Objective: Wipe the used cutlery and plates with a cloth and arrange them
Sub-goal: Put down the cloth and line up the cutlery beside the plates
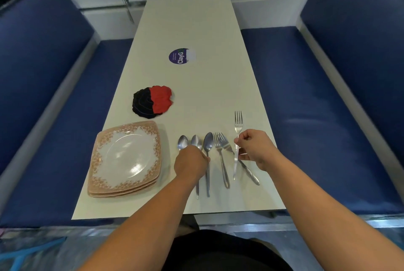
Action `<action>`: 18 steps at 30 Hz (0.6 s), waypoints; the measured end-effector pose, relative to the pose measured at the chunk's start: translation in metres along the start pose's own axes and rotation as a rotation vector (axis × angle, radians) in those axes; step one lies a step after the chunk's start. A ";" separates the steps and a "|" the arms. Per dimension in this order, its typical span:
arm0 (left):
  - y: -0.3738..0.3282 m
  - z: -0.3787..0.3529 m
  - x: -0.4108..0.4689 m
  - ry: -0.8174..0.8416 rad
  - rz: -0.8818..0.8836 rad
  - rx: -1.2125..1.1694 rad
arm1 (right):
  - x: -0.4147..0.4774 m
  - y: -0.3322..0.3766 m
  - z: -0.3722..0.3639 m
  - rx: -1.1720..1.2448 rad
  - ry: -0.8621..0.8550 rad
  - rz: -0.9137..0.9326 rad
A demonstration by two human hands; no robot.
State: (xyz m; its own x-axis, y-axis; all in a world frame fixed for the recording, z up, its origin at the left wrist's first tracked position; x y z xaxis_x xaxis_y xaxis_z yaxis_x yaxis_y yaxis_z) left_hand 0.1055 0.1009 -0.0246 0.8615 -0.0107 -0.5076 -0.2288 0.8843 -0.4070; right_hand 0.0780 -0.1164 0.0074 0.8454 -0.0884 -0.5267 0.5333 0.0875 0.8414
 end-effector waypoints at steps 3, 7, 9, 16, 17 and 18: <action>-0.002 -0.001 0.000 -0.009 0.006 0.076 | -0.002 0.001 -0.002 -0.002 -0.008 0.007; -0.007 0.001 0.000 -0.036 0.003 0.161 | -0.004 0.000 -0.001 0.000 -0.019 0.003; -0.009 0.003 0.000 -0.063 -0.002 0.181 | -0.005 -0.001 -0.001 -0.001 -0.023 0.001; -0.013 0.000 -0.002 -0.037 -0.042 0.198 | -0.003 -0.005 0.001 -0.022 -0.027 -0.013; -0.013 0.000 -0.003 -0.037 -0.045 0.194 | -0.003 -0.005 0.001 -0.021 -0.026 -0.012; -0.013 0.001 -0.003 -0.043 -0.047 0.187 | -0.002 -0.005 0.001 -0.014 -0.024 -0.012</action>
State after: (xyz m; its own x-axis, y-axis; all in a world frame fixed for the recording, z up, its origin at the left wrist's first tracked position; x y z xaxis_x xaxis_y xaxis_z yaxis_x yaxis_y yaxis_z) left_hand 0.1061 0.0900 -0.0167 0.8886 -0.0379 -0.4572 -0.1030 0.9547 -0.2793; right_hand 0.0734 -0.1176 0.0046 0.8383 -0.1130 -0.5334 0.5437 0.1001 0.8333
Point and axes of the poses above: each hand's wrist, its own x-axis towards the middle knuckle, its own z-axis out of the back of the hand, y = z × x, the point moved 10 cm from there along x, towards the middle knuckle, and after that the axes turned 8 degrees about y, right-handed, at the moved point
